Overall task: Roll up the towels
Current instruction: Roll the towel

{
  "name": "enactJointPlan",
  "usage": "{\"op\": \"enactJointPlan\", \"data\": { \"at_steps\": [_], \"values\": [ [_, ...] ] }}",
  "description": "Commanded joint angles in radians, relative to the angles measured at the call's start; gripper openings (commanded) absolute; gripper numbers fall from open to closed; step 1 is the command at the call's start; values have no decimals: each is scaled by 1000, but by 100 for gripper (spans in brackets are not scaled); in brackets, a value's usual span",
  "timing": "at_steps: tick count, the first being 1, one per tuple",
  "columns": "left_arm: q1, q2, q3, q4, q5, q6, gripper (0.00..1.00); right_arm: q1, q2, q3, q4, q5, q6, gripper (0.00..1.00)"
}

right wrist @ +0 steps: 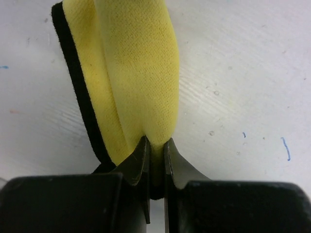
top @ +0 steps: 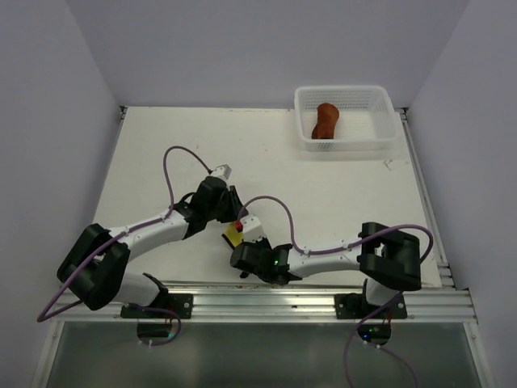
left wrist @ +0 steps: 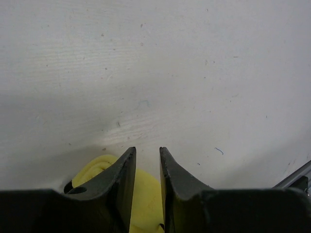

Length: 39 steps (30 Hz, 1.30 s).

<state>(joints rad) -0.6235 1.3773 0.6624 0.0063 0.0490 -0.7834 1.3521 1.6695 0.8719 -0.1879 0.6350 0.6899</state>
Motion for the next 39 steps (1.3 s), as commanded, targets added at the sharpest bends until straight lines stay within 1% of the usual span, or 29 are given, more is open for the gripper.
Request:
{"op": "enactJointPlan", "data": {
  "at_steps": [1, 4, 7, 11, 12, 17, 26, 34, 39],
  "values": [
    [5, 6, 51, -52, -11, 29, 30, 44, 84, 84, -139, 216, -21, 0],
    [5, 2, 59, -54, 12, 26, 30, 81, 169, 174, -228, 294, -27, 0],
    [7, -10, 42, -37, 34, 12, 30, 110, 234, 245, -283, 333, -49, 0],
    [5, -41, -1, -20, 72, -13, 30, 143, 302, 311, -341, 364, -72, 0],
    [5, -49, -21, 15, 87, -16, 30, 165, 314, 332, -358, 371, -81, 0],
    [1, -104, -93, 41, 107, -43, 30, 196, 383, 410, -432, 388, -104, 0],
    [-13, -175, -225, 87, 123, -83, 30, 225, 417, 435, -459, 324, -164, 0],
    [-44, -146, -296, 152, 129, -119, 30, 242, 469, 476, -496, 325, -165, 0],
    [-56, -121, -348, 178, 120, -134, 30, 249, 461, 469, -489, 336, -165, 1]
  ]
}}
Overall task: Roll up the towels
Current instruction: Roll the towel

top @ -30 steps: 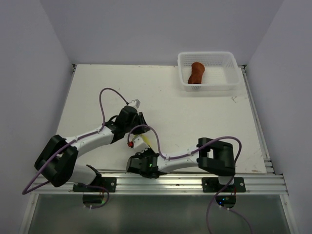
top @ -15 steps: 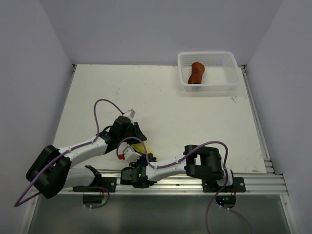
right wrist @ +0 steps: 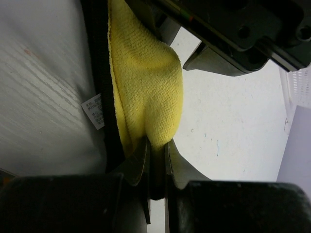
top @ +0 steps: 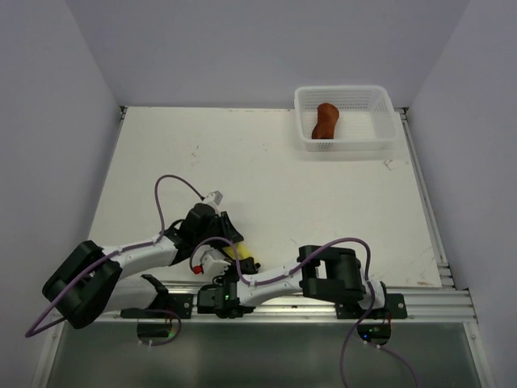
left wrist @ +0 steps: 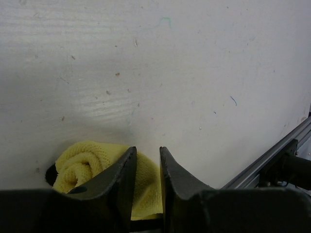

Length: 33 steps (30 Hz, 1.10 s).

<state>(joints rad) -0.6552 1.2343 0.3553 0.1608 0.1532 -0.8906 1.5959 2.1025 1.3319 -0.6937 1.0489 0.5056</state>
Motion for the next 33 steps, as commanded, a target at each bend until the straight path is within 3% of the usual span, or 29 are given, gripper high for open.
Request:
{"op": "enactJointPlan", "data": {
  "at_steps": [1, 7, 10, 11, 17, 33],
  "values": [
    [-26, 24, -50, 23, 8, -27, 30, 6, 27, 4, 19, -78, 20, 2],
    [-31, 60, -87, 26, -21, -28, 30, 4, 13, -5, 26, -70, 21, 14],
    [-34, 83, -104, 46, -23, -37, 29, 4, -8, -13, 37, -64, 21, 25],
    [-37, 91, -108, 51, -24, -42, 29, 4, -19, -26, 43, -61, 21, 34],
    [-49, 100, -121, 51, -43, -42, 29, 4, -134, -95, 102, -59, 27, 48],
    [-55, 103, -124, 48, -57, -34, 29, -33, -446, -244, 281, -222, 8, 55]
  ]
}}
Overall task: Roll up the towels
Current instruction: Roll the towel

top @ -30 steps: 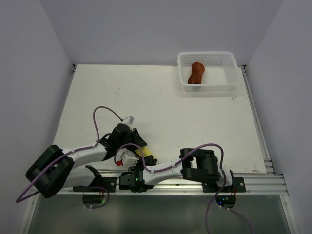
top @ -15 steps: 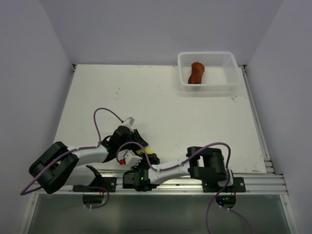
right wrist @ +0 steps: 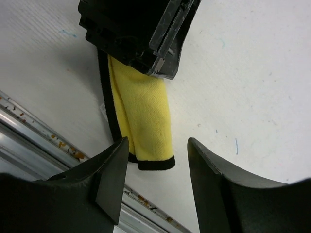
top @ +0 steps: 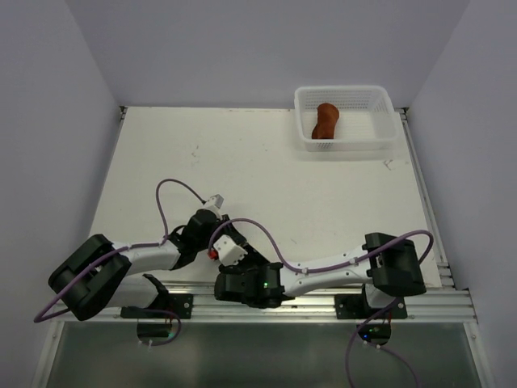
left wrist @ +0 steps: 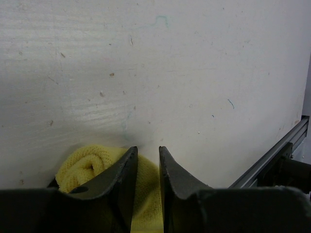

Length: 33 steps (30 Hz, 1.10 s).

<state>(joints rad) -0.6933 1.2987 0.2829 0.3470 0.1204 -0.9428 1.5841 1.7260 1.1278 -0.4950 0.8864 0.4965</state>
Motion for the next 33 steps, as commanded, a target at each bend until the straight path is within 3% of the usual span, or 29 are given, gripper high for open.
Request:
{"op": "enactJointPlan", "data": {
  "at_steps": [1, 4, 8, 16, 26, 33],
  "values": [
    [-17, 37, -51, -137, -24, 16, 29, -30, -110, -55, 96, -102, 39, 55],
    [-18, 37, -59, -135, -24, 15, 29, -102, -193, -127, 171, -210, 82, 49],
    [-20, 36, -65, -132, -24, 15, 29, -264, -261, -232, 269, -476, 135, 39],
    [-23, 36, -71, -131, -27, 10, 29, -392, -272, -309, 361, -713, 198, 30],
    [-25, 36, -73, -132, -30, 7, 29, -395, -206, -365, 377, -761, 203, 28],
    [-29, 36, -82, -131, -41, -2, 29, -397, -200, -395, 363, -764, 203, 40]
  ]
}}
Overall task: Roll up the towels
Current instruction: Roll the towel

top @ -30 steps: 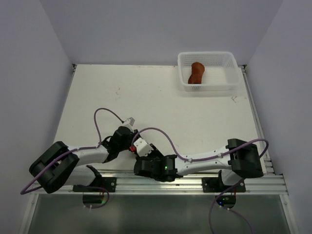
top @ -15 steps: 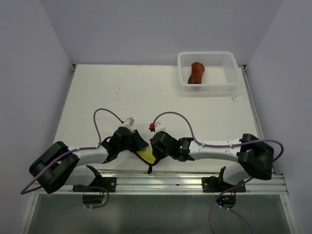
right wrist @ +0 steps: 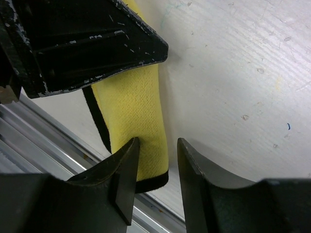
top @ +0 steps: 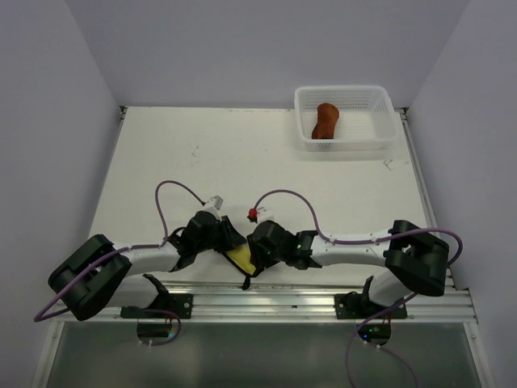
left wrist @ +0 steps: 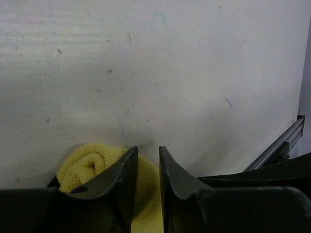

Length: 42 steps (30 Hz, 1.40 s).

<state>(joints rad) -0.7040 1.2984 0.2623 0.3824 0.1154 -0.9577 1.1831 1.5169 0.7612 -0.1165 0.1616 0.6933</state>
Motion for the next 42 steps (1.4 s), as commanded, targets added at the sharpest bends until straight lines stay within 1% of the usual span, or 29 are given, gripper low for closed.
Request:
{"op": "enactJointPlan", "data": {
  "at_steps": [1, 7, 13, 18, 21, 22, 24, 25, 27, 28, 30, 31, 32, 36, 37, 38, 40, 42],
  "values": [
    [-20, 36, -63, -165, -37, 8, 29, 4, 5, -31, -17, -40, 8, 42],
    [-25, 38, -64, -158, -42, 2, 29, 4, 15, -33, -25, -73, 5, 45],
    [-25, 38, -66, -162, -52, 4, 29, 21, 42, -20, -60, -91, -17, 45],
    [-26, 38, -60, -165, -59, 2, 29, 26, 48, -49, -26, -126, 2, 43],
    [-26, 38, -55, -168, -60, 4, 29, 27, 63, -59, -2, -154, 11, 38],
    [-28, 38, -54, -169, -60, 4, 29, 29, 68, -57, 0, -157, 9, 34],
    [-26, 38, -49, -175, -62, 5, 29, 30, 80, -56, 6, -157, 11, 31],
    [-26, 36, -43, -178, -63, 8, 29, 30, 83, -56, 8, -157, 9, 26],
    [-26, 35, -37, -189, -62, 11, 29, 30, 86, -54, 11, -157, 6, 20],
    [-26, 32, -29, -194, -65, 16, 29, 30, 85, -54, 12, -157, 5, 13],
    [-26, 25, -21, -211, -69, 22, 29, 30, 78, -54, 11, -157, 5, 8],
    [-26, 18, -12, -220, -74, 23, 29, 32, 75, -56, 11, -151, 3, 3],
    [-26, 13, -5, -227, -75, 27, 29, 32, 72, -57, 9, -142, 2, 0],
    [-25, -7, 54, -308, -112, 54, 29, 47, 29, -51, -41, -30, -3, 0],
    [-23, -14, 90, -325, -111, 71, 29, 49, 19, -46, -54, 4, -11, 0],
    [-23, -19, 109, -345, -150, 79, 30, 55, 14, -36, -72, 65, -14, 0],
    [-20, -34, 161, -381, -164, 100, 30, 68, 3, -20, -106, 162, -29, 0],
    [-15, -42, 198, -442, -186, 120, 30, 79, 3, -11, -124, 222, -35, 0]
  ]
}}
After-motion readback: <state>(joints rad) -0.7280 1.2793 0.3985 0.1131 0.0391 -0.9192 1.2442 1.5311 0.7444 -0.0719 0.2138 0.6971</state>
